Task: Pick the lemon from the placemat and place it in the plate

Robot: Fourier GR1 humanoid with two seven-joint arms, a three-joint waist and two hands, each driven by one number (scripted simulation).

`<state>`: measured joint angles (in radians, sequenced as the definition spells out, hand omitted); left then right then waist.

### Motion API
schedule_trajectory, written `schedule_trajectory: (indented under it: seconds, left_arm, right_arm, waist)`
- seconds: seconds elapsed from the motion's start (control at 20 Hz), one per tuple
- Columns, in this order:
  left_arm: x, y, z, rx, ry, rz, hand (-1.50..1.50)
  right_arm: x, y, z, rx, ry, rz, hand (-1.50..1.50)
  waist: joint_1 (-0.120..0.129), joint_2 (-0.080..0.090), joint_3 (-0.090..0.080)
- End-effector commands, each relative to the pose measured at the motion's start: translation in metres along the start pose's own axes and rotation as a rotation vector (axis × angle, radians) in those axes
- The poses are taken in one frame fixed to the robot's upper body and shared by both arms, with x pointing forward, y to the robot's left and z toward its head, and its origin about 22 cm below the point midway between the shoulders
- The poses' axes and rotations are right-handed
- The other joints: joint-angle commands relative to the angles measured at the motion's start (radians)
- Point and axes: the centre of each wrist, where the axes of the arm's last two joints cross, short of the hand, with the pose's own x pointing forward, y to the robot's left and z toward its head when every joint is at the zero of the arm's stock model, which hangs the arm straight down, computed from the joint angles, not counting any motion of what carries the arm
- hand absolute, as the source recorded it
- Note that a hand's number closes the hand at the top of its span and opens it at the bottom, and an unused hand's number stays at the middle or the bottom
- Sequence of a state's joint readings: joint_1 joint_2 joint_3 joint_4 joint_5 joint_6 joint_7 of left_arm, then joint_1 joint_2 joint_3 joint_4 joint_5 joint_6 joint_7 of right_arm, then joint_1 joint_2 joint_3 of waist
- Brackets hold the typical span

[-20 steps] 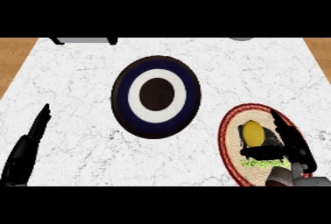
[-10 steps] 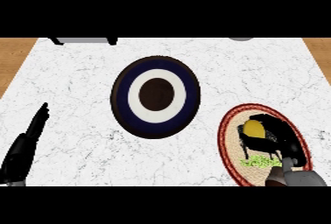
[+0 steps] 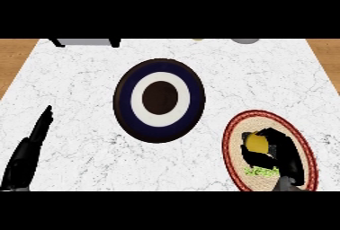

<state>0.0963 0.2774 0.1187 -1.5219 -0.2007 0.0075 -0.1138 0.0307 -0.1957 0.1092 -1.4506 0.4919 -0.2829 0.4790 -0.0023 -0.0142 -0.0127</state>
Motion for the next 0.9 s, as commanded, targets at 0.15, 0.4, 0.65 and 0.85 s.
schedule_trajectory:
  seconds: [0.15,0.4,0.65,0.85]
  left_arm:
    - [-0.004,0.025,0.004,0.014,-0.010,-0.021,0.00]
    - [0.004,0.003,0.002,0.015,0.002,-0.007,0.00]
    - [-0.004,0.009,0.003,0.020,0.006,-0.008,0.00]
    - [0.007,-0.002,-0.003,-0.008,-0.012,0.002,0.00]
  right_arm:
    - [-0.054,0.033,0.048,-0.212,0.110,0.246,1.50]
    - [-0.035,0.019,0.078,-0.453,0.075,0.230,1.50]
    - [-0.011,0.005,0.118,-0.674,-0.045,0.240,1.50]
    - [0.026,0.001,0.142,-0.750,-0.253,0.236,1.50]
  waist:
    - [-0.006,0.010,0.010]
    - [-0.014,0.009,0.011]
    - [-0.019,0.008,0.010]
    - [-0.013,0.009,0.011]
